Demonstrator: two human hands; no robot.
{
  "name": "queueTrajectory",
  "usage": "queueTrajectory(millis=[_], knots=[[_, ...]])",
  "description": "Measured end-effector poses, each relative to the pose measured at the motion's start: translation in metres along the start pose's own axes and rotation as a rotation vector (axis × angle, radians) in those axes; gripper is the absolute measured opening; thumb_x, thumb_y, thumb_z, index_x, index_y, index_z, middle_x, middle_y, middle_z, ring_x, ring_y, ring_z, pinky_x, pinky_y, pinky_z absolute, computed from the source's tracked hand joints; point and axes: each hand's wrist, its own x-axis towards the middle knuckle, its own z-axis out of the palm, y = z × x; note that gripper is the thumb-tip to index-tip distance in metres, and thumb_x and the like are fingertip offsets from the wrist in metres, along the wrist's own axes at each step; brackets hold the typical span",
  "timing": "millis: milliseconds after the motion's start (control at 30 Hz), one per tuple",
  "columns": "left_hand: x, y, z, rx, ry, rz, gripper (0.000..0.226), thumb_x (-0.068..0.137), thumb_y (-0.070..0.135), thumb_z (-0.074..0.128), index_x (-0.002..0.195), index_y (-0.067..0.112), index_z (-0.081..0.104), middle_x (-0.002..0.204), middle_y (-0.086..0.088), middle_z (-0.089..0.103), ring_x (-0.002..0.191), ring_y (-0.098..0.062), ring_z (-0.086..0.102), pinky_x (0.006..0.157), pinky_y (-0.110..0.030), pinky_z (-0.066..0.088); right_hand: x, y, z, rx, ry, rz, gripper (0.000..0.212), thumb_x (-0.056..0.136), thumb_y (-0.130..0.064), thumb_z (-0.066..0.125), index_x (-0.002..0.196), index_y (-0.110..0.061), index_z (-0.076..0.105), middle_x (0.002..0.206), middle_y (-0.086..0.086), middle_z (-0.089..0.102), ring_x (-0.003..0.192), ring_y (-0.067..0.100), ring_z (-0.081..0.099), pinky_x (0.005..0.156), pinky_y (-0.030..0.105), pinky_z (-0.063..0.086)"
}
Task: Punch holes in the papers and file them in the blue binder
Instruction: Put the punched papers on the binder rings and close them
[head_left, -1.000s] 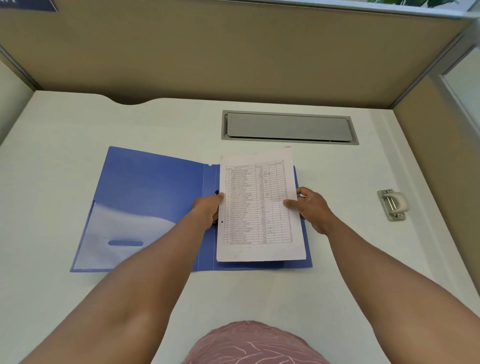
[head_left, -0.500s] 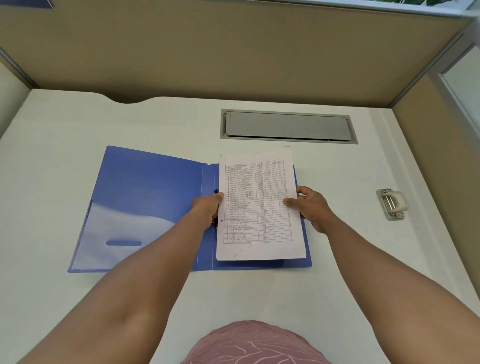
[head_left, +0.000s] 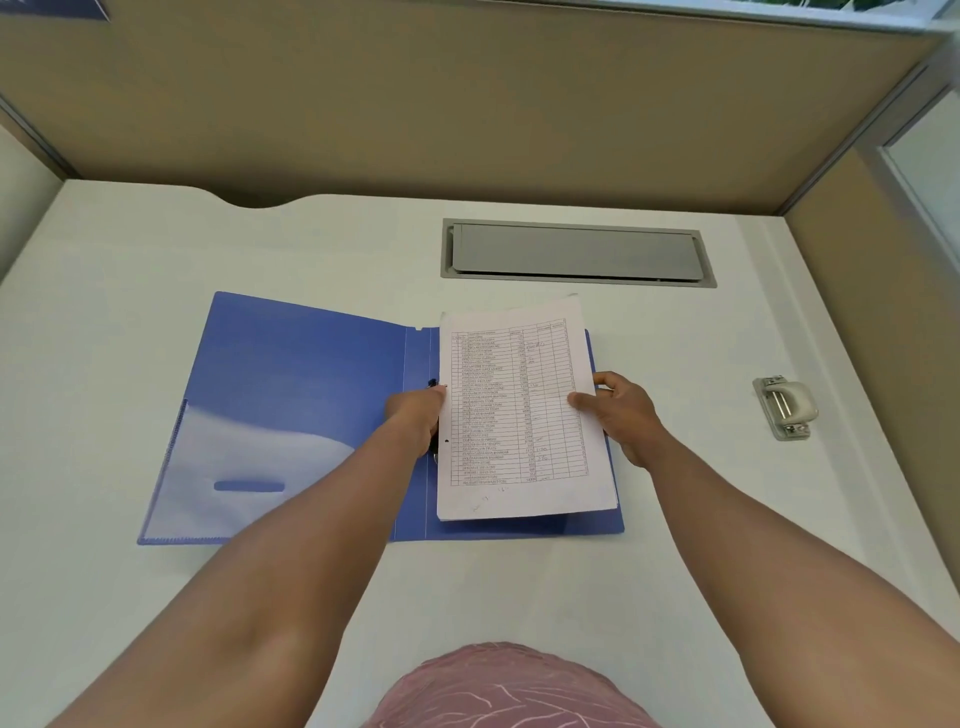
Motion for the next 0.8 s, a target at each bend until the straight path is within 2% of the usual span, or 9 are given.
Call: queueTrajectory(millis=[67,133,267,400,500,633,700,800], knots=[[-0.001,-0.001,0.000,-0.006,0.014,0.000,0.037,0.087,0.025,0.072,0.117,0.005,0.062,0.092,-0.007,0.070,0.067,-0.015,0.060,0.060,-0.026,0.055,0.001,0.001,0.000,-0.005,0.004,0.006,0.032,0.084,-0.014,0.075,0.113,-0.013,0.063,0.112,0.006,0.071,0.097,0.024,0.070,0.078,0.031,0.056],[-0.002,-0.002,0.000,-0.010,0.015,0.003,0.038,0.086,0.025,0.074,0.117,0.005,0.063,0.096,-0.007,0.071,0.066,-0.015,0.060,0.056,-0.025,0.054,0.002,0.002,0.000,-0.011,0.018,0.013,0.033,0.084,-0.014,0.075,0.114,-0.013,0.063,0.113,0.006,0.070,0.098,0.024,0.069,0.080,0.032,0.056],[-0.006,-0.005,-0.002,0.042,0.009,0.018,0.029,0.085,0.021,0.075,0.107,0.004,0.070,0.087,-0.006,0.070,0.057,-0.013,0.054,0.046,-0.023,0.042,0.001,0.004,-0.001,-0.009,0.030,0.020,0.030,0.085,-0.014,0.074,0.112,-0.016,0.062,0.113,0.006,0.070,0.099,0.024,0.069,0.080,0.033,0.056],[-0.010,-0.005,-0.003,0.072,0.025,0.041,0.018,0.084,0.020,0.074,0.094,0.006,0.068,0.092,-0.008,0.073,0.067,-0.017,0.061,0.048,-0.024,0.044,-0.002,0.005,0.000,-0.017,0.023,0.028,0.027,0.086,-0.014,0.073,0.109,-0.017,0.060,0.114,0.005,0.069,0.100,0.024,0.068,0.082,0.034,0.056],[-0.015,-0.001,-0.003,0.140,0.049,0.065,0.021,0.085,0.020,0.072,0.076,0.011,0.056,0.072,-0.002,0.058,0.057,-0.013,0.048,0.051,-0.024,0.040,-0.004,0.005,0.002,-0.020,0.018,0.031,0.028,0.086,-0.014,0.072,0.112,-0.016,0.060,0.114,0.005,0.069,0.100,0.024,0.068,0.085,0.036,0.056],[-0.019,0.001,-0.009,0.322,0.052,0.108,0.017,0.085,0.018,0.068,0.079,0.010,0.054,0.072,-0.001,0.052,0.058,-0.012,0.044,0.049,-0.023,0.036,-0.007,0.004,0.002,-0.013,0.016,0.027,0.028,0.087,-0.014,0.072,0.112,-0.015,0.060,0.111,0.005,0.068,0.097,0.022,0.068,0.080,0.032,0.056],[-0.020,0.000,-0.013,0.443,0.014,0.136,0.019,0.086,0.023,0.071,0.080,0.012,0.056,0.082,-0.003,0.058,0.068,-0.014,0.051,0.055,-0.025,0.042,-0.008,0.003,0.003,-0.009,0.011,0.029,0.028,0.087,-0.014,0.072,0.112,-0.014,0.060,0.111,0.005,0.068,0.095,0.022,0.068,0.079,0.031,0.055],[-0.024,0.001,-0.018,0.632,-0.029,0.179,0.026,0.088,0.033,0.072,0.088,0.011,0.057,0.096,-0.005,0.062,0.086,-0.018,0.058,0.074,-0.029,0.049,-0.011,0.002,0.005,-0.002,-0.001,0.033,0.029,0.087,-0.012,0.071,0.114,-0.012,0.060,0.109,0.006,0.068,0.090,0.019,0.067,0.073,0.027,0.054]])
